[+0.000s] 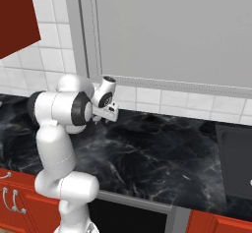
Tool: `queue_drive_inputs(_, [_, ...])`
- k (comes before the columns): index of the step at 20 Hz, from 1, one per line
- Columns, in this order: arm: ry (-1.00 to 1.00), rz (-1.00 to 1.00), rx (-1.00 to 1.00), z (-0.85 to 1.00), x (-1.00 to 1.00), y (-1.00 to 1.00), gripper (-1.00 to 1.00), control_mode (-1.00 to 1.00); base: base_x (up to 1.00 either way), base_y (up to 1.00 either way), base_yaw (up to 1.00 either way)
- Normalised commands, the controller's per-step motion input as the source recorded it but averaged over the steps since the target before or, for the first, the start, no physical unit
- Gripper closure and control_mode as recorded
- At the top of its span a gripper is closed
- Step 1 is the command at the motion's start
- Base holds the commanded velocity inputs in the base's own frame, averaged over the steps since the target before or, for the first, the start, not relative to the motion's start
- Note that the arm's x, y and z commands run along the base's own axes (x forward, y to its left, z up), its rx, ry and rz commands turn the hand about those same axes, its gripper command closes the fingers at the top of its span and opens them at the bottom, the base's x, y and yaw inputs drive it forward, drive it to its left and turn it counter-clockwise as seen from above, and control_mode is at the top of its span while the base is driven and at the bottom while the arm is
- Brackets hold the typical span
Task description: Organize the utensils by type. Pick up the wooden spoons from the counter and place them in the open cabinet. Then pick up the metallic utensils from the counter and place them in the open drawer.
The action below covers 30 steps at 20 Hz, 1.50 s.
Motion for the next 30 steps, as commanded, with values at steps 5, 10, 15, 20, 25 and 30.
queue_drive_inputs(5, [-0.07,-0.02,-0.05,-0.29,0.09,0.09,-1.00,-1.00,0.00,0.00,0.00])
queue_drive_inputs(10, [-0.03,-0.03,0.00,-0.22,0.07,0.10,-1.00,-1.00,0.00,0.00,0.00])
queue_drive_inputs(15, [-0.06,0.00,0.00,-0.17,0.01,0.07,-1.00,-1.00,0.00,0.00,0.00])
queue_drive_inputs(20, [-0.07,0.00,0.00,-0.17,0.06,0.06,-1.00,-1.00,0.00,0.00,0.00])
queue_drive_inputs(25, [-0.01,0.00,0.00,-0.15,0.13,0.00,-1.00,-1.00,0.00,0.00,0.00])
queue_drive_inputs(30, [0.02,0.00,0.00,-0.04,0.18,0.00,-1.00,-1.00,0.00,0.00,0.00])
